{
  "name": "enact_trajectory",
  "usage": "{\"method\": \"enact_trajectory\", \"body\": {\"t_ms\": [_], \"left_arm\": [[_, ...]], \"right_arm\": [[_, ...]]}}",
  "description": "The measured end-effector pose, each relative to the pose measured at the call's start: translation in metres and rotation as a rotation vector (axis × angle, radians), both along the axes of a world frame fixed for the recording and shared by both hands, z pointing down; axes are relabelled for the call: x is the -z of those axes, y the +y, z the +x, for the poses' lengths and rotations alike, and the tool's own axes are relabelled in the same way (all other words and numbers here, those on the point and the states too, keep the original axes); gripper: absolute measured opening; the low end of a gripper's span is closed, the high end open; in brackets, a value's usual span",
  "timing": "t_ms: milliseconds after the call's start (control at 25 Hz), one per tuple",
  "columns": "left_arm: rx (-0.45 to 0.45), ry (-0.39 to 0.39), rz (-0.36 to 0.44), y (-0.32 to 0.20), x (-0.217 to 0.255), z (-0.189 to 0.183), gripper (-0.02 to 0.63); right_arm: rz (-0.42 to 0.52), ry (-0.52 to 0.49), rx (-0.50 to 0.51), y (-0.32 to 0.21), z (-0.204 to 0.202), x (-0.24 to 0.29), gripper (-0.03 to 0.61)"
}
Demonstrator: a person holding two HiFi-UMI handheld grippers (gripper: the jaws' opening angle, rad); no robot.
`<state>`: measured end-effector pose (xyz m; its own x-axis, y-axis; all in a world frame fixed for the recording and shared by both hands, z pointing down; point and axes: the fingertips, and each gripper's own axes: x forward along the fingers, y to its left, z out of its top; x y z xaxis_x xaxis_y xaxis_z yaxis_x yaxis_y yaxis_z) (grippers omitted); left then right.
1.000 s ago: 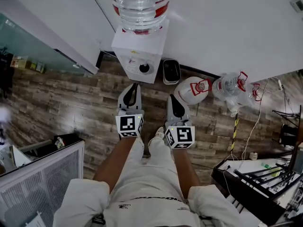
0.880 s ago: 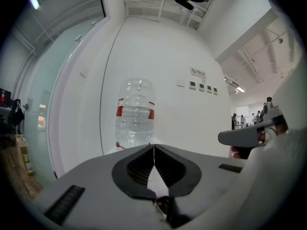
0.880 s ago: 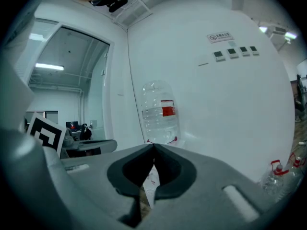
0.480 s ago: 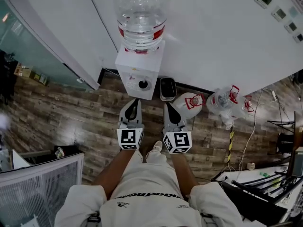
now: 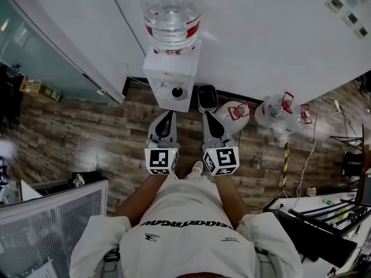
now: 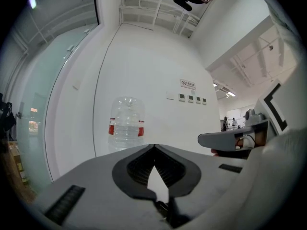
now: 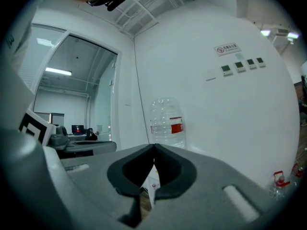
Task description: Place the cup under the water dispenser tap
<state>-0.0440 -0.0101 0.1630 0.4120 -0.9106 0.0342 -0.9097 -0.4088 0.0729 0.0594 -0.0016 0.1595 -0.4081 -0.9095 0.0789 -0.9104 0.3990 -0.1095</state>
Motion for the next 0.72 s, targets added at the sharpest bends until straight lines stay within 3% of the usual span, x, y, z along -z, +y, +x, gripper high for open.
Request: {"method": "enact_trajectory", "body": {"t_ms": [720], "left_arm": [[-0.044, 0.001, 0.025, 0.022, 0.016, 0.010, -0.003]], "right_arm": [[0.000, -0.009, -0.012, 0.019, 0.001, 0.006, -0.009]]}}
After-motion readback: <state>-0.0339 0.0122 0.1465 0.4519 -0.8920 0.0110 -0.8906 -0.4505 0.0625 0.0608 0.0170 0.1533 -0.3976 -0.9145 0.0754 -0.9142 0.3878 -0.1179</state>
